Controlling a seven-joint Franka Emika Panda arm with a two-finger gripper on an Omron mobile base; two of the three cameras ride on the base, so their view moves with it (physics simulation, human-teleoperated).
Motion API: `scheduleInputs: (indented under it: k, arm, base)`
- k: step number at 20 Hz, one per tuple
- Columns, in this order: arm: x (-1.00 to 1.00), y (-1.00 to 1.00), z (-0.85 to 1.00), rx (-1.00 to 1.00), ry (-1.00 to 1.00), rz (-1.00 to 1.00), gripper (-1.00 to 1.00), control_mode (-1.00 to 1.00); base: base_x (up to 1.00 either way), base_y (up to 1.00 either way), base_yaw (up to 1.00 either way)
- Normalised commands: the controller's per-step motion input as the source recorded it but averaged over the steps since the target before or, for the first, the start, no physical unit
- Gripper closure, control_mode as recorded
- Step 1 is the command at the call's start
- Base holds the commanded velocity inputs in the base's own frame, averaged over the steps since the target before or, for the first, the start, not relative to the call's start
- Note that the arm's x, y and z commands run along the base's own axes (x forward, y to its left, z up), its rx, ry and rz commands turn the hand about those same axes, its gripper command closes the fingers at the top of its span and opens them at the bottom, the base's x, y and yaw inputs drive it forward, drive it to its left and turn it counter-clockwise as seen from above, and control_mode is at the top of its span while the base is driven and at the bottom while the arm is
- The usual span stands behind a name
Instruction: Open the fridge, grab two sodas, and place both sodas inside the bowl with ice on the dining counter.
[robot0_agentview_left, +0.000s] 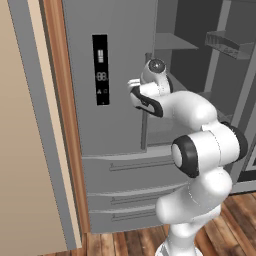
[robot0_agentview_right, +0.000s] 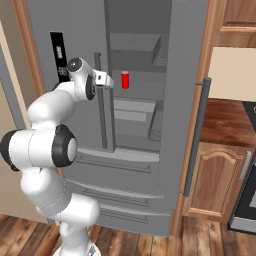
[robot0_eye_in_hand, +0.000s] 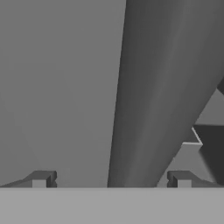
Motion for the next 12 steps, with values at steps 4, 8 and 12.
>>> scheduleInputs:
  k: [4, 8, 12]
  arm:
    - [0.45, -0.03, -0.16, 0.0, -0.01, 0.0, 1.0, -1.0]
    - [0.31, -0.01, -0.1, 0.0, -0.05, 0.0, 1.0, -1.0]
    - [0.02, 0.04, -0.06, 0.0, -0.07, 0.05, 1.0, -1.0]
  base:
    - [0.0, 0.0, 0.0]
    - [0.0, 0.0, 0.0]
    - [0.0, 0.0, 0.0]
